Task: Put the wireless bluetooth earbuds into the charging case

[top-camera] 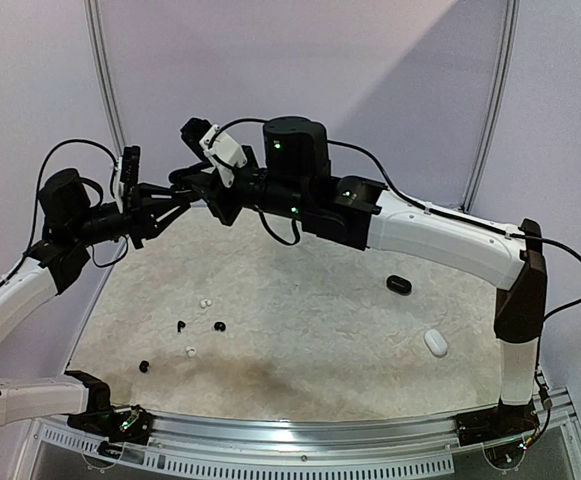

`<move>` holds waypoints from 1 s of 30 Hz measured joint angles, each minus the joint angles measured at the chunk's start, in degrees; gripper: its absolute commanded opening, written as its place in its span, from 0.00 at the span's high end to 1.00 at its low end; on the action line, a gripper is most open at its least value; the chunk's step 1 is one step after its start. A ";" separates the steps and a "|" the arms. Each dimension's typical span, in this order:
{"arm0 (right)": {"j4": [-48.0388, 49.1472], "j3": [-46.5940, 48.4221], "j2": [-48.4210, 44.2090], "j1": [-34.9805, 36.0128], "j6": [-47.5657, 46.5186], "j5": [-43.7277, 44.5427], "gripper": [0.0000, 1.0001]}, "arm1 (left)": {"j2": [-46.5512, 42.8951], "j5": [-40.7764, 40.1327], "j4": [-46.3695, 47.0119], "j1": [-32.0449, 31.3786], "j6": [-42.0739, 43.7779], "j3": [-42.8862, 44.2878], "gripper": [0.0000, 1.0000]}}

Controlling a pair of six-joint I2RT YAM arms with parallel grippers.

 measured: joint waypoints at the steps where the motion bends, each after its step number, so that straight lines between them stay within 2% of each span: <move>1: -0.02 0.15 0.13 0.00 0.02 -0.02 0.78 | 0.00 -0.02 0.00 0.00 -0.15 -0.04 1.00; 9: -0.66 0.61 0.50 0.00 0.33 0.00 0.73 | 0.02 -0.02 0.17 0.00 -1.27 -0.61 1.00; 20: -2.54 1.16 0.50 0.00 1.03 -0.94 0.63 | 1.51 1.42 2.89 0.00 -8.15 -0.74 1.00; 30: -3.93 1.16 0.50 -0.04 1.55 -2.16 0.58 | 1.70 2.40 2.62 0.00 -9.09 -0.76 1.00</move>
